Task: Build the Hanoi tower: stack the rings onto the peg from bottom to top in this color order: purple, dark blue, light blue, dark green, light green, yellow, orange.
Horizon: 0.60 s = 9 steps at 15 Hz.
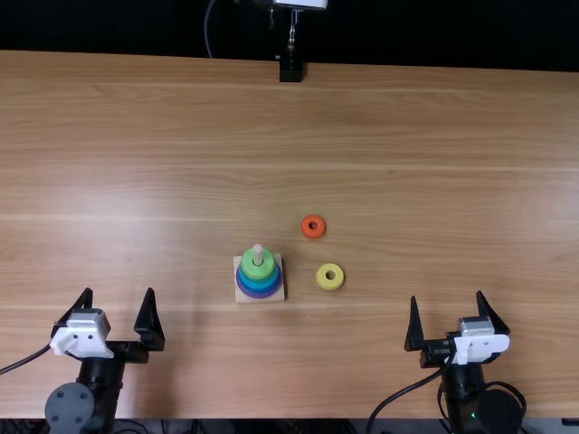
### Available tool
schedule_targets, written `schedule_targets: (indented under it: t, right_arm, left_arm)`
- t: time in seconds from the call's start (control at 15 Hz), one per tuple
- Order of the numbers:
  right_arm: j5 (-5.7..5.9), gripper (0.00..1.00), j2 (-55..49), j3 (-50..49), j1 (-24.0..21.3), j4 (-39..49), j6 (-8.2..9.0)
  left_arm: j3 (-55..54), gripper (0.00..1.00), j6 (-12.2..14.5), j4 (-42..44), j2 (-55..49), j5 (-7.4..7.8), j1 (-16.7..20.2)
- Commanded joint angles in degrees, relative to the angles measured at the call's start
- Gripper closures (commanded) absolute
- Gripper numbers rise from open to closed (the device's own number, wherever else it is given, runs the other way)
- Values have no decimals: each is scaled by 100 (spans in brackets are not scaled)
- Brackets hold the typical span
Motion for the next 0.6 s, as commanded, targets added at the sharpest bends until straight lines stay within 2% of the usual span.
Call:
schedule_targets:
  t: [0.0,0.07,0.13,0.2,0.33,0.53]
  right_arm:
    - [43,0,-69,-86,-51,-2,-13]
    - [43,0,-69,-86,-59,-2,-13]
    - [43,0,-69,-86,-59,-2,-13]
    - [43,0,-69,-86,-51,-2,-13]
    - [43,0,-69,-86,-59,-2,-13]
    - [43,0,-69,-86,-59,-2,-13]
  left_arm:
    - [-143,0,379,0,-102,105,-7]
    - [-143,0,854,-21,-102,105,10]
    - [-143,0,1202,-32,-102,105,10]
    - [-143,0,1349,-32,-102,105,10]
    - [-143,0,1349,-32,-102,52,10]
    - [-143,0,1349,-32,-102,52,10]
